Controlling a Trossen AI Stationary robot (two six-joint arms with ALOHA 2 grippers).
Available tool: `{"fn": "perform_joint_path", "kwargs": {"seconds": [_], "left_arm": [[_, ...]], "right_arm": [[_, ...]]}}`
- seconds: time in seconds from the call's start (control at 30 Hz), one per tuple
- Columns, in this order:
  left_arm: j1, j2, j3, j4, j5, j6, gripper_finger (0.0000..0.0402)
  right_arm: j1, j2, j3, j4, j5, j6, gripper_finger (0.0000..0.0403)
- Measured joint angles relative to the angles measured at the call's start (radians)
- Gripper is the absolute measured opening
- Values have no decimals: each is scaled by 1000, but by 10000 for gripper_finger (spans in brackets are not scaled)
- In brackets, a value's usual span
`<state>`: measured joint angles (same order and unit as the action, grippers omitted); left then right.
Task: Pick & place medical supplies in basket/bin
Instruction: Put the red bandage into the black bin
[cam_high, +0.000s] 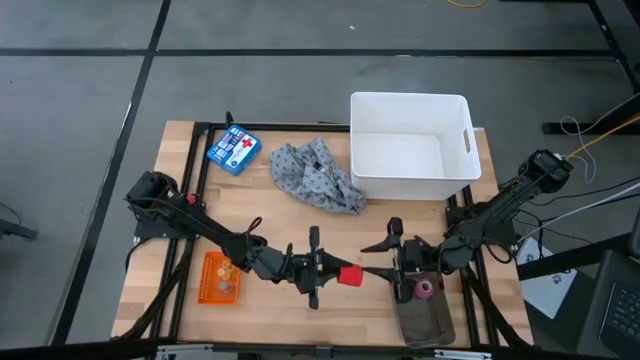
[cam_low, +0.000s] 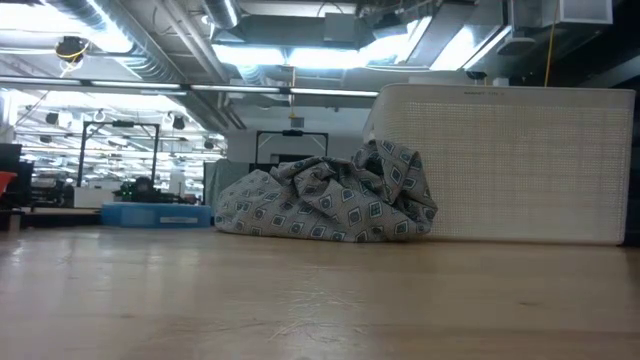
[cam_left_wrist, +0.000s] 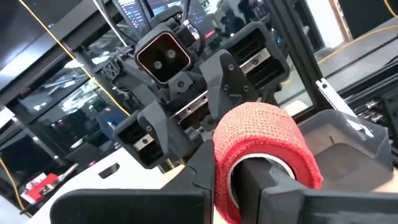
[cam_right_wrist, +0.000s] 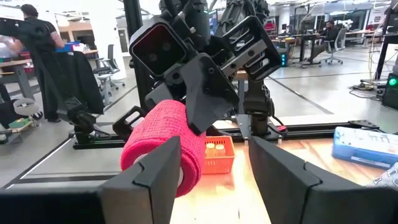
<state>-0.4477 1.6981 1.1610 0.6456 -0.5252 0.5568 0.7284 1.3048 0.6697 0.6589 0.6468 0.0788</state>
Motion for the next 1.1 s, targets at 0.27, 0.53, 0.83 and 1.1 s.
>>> {"fn": "perform_joint_path", "kwargs": {"seconds": [0.27, 0.53, 0.83, 1.1], "left_arm": [[3, -13, -1, 7, -97, 15, 24], [-3, -73, 0, -35, -103, 9, 24], [-22, -72, -2, -169, -9, -137, 24], [-27, -72, -2, -126, 40, -132, 24]], "right_arm": [[3, 2, 0, -51, -26, 11, 194], [2, 2, -1, -47, -33, 11, 194], [2, 2, -1, -47, -3, 11, 194], [0, 2, -1, -46, -8, 15, 194]]}}
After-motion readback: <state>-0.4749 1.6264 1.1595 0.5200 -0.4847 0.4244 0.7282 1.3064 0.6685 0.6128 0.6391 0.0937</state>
